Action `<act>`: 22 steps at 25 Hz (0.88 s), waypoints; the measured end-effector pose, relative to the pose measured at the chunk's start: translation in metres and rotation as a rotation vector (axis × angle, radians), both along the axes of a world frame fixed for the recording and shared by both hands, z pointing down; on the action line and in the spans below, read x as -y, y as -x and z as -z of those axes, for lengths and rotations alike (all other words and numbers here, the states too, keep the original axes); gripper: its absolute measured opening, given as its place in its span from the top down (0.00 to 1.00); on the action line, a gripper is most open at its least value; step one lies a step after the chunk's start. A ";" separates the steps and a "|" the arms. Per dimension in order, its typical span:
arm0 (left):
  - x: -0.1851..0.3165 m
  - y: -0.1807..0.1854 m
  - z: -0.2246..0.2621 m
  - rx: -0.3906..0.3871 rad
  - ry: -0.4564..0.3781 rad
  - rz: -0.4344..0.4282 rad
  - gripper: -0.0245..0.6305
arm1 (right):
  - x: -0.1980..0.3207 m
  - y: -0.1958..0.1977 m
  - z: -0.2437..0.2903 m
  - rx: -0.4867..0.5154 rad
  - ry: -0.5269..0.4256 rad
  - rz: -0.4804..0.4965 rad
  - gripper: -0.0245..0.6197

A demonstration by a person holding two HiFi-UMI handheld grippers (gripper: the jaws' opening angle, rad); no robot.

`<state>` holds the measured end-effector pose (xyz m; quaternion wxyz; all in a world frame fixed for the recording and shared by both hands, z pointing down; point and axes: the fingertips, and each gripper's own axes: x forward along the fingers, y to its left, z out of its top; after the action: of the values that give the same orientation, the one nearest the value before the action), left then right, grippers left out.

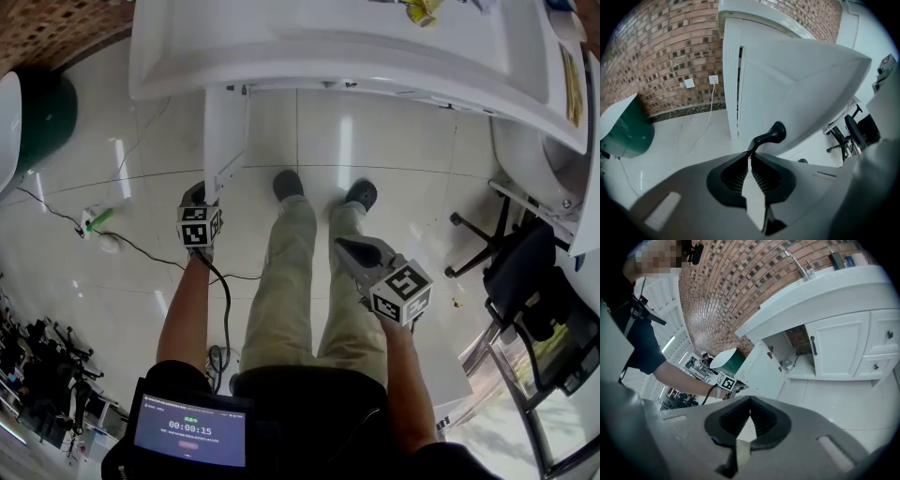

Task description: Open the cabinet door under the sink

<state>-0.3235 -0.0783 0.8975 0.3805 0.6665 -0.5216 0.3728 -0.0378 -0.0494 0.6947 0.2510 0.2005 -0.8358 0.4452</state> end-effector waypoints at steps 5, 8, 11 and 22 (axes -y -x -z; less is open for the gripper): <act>0.002 -0.008 -0.001 -0.006 -0.018 -0.005 0.91 | 0.001 0.009 0.001 0.000 -0.008 0.012 0.97; 0.001 -0.008 0.000 -0.016 -0.010 0.006 0.90 | 0.002 0.022 0.010 0.000 -0.022 0.031 0.97; 0.000 -0.005 0.002 -0.006 0.031 -0.001 0.90 | 0.009 0.029 0.024 -0.011 -0.045 0.043 0.97; -0.024 -0.009 0.021 0.025 0.075 -0.009 0.94 | 0.027 0.023 0.069 -0.059 -0.118 0.054 0.97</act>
<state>-0.3144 -0.0546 0.8761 0.3970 0.6495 -0.5088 0.4021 -0.0611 -0.0763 0.6261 0.2754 0.2053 -0.8579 0.3821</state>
